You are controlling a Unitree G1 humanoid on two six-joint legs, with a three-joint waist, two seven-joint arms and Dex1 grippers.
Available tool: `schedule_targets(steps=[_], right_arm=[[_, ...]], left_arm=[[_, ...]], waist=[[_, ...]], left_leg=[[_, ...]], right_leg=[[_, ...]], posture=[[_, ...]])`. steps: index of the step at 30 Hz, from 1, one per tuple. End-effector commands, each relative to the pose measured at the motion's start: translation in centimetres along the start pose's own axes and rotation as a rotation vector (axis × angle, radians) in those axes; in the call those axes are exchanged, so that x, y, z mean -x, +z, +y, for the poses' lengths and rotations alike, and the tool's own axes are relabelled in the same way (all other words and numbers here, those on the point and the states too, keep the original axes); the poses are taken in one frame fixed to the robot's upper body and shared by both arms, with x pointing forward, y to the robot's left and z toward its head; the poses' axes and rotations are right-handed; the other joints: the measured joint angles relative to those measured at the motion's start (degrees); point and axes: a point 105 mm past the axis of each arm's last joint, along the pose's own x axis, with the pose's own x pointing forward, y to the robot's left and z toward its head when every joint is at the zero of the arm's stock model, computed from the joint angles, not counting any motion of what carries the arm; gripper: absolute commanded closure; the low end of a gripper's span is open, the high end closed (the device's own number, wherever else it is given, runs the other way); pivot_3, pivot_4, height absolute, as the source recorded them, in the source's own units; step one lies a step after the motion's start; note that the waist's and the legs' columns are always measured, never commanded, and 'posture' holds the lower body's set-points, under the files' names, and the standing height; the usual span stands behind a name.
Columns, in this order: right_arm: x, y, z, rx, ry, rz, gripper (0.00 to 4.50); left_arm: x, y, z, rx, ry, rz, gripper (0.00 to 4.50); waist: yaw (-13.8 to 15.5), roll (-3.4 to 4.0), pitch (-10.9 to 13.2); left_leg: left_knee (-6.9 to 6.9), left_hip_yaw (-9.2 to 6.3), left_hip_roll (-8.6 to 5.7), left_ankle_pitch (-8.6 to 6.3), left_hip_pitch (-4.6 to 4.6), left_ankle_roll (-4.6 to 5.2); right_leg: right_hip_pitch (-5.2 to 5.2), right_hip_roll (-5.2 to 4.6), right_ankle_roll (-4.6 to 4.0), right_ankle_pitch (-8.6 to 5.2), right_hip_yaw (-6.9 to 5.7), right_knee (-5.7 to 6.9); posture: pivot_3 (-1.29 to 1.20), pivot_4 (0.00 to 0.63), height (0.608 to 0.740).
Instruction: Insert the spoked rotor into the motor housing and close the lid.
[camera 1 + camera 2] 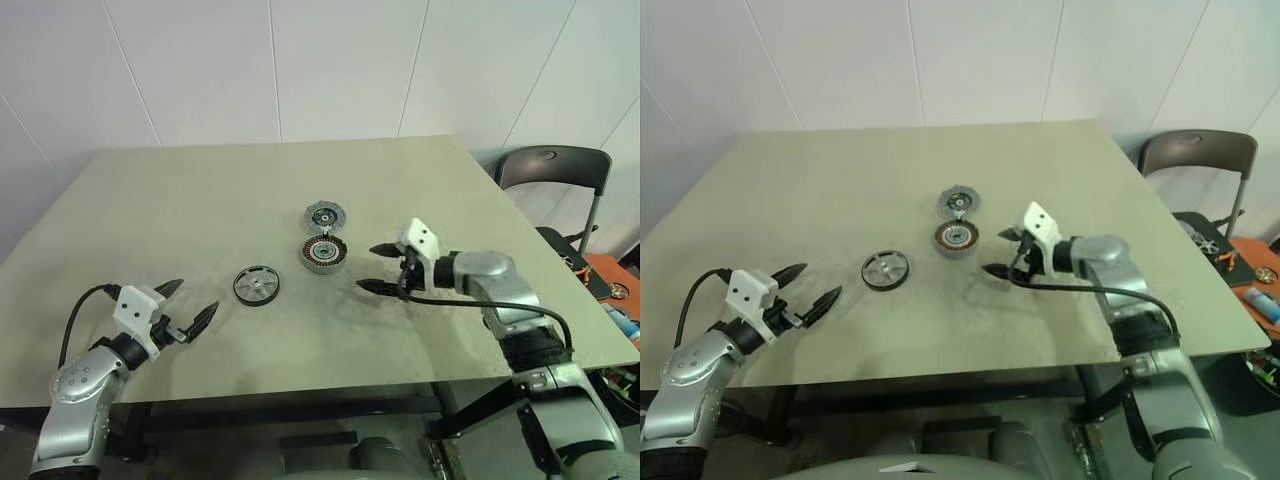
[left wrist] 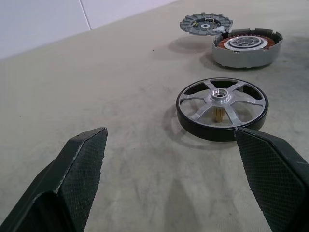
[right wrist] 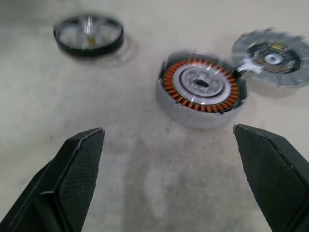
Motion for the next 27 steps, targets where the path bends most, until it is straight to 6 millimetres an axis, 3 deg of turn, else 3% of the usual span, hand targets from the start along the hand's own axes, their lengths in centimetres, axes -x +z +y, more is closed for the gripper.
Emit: schedule_targets(steps=[1,10,20,27], right_arm=[[-0.5,2.1,-0.3,0.102,0.011,0.095,0.00],[-2.7,4.7,-0.2,0.266,0.140,0.244,0.00],[-6.9,6.1,-1.3,0.353,0.108,0.369,0.00],[-8.5,5.5,-1.0,0.361,0.135,0.411,0.00]], left_arm=[[-0.3,2.0,0.3,-0.043,-0.008,-0.053,0.04],[-0.5,2.2,0.2,-0.045,-0.011,-0.055,0.04],[-0.3,2.2,0.1,-0.046,0.004,-0.057,0.04],[0.0,2.2,0.1,-0.048,0.024,-0.057,0.04]], waist=[[0.0,0.00,0.0],[-0.1,0.01,0.0],[-0.5,0.03,0.0],[-0.5,0.03,0.0]], left_leg=[[0.00,-0.01,0.00,0.00,-0.02,0.00],[-0.04,-0.04,-0.01,0.00,-0.04,0.00],[-0.12,-0.05,-0.01,0.00,-0.06,-0.01],[-0.18,-0.06,-0.03,-0.01,-0.12,-0.02]], right_leg=[[-0.03,0.00,0.00,0.00,0.00,0.00],[-0.05,-0.03,0.00,0.00,-0.04,-0.02],[-0.23,-0.05,-0.02,0.01,-0.03,0.06],[-0.30,-0.14,-0.02,0.01,-0.05,0.05]], posture=[[0.00,0.000,0.740],[0.00,0.000,0.740],[0.00,0.000,0.740],[0.00,0.000,0.740]])
